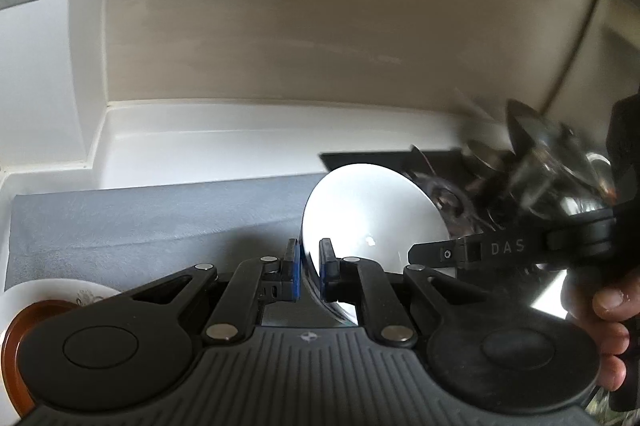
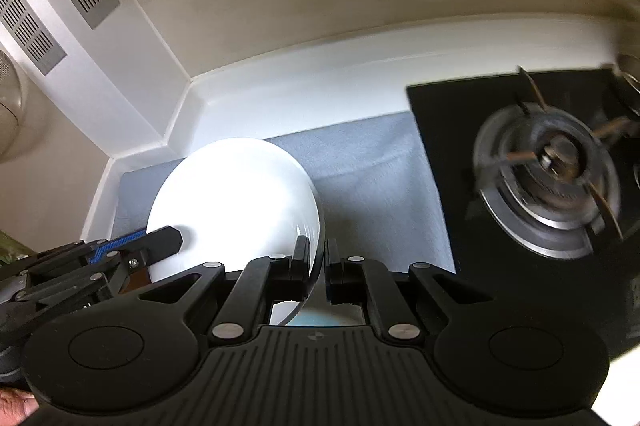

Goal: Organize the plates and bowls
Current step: 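Lower the blue-patterned bowl into the bowl stack held by the right gripper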

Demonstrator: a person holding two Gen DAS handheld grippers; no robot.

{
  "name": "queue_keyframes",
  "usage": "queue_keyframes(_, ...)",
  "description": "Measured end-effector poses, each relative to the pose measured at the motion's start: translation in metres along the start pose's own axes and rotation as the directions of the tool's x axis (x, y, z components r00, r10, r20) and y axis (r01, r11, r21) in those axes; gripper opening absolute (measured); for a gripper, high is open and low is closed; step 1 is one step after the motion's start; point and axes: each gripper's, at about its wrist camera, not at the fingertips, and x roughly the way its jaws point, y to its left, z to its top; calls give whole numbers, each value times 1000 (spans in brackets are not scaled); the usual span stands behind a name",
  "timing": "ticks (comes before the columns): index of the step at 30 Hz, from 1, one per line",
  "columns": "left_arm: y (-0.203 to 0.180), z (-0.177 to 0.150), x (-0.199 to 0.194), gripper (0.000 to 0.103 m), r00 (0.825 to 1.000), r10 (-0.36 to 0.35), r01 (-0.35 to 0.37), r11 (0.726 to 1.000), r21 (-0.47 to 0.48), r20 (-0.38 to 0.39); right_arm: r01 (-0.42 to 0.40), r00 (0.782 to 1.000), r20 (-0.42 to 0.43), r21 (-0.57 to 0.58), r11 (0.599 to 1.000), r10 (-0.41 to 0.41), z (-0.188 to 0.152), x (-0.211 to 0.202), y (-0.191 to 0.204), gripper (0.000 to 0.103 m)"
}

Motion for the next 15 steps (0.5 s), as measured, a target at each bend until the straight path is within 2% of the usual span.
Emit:
queue_keyframes(8,-22,-40,1,9,996,-36,41,997,62,-81,63,997,-54,44,997,-61,-49,-13,-15,8)
queue_keyframes(15,-15,-60,10,9,990,-36,43,998,48,-138,99,991,-89,34,994,-96,-70,-7,-13,8)
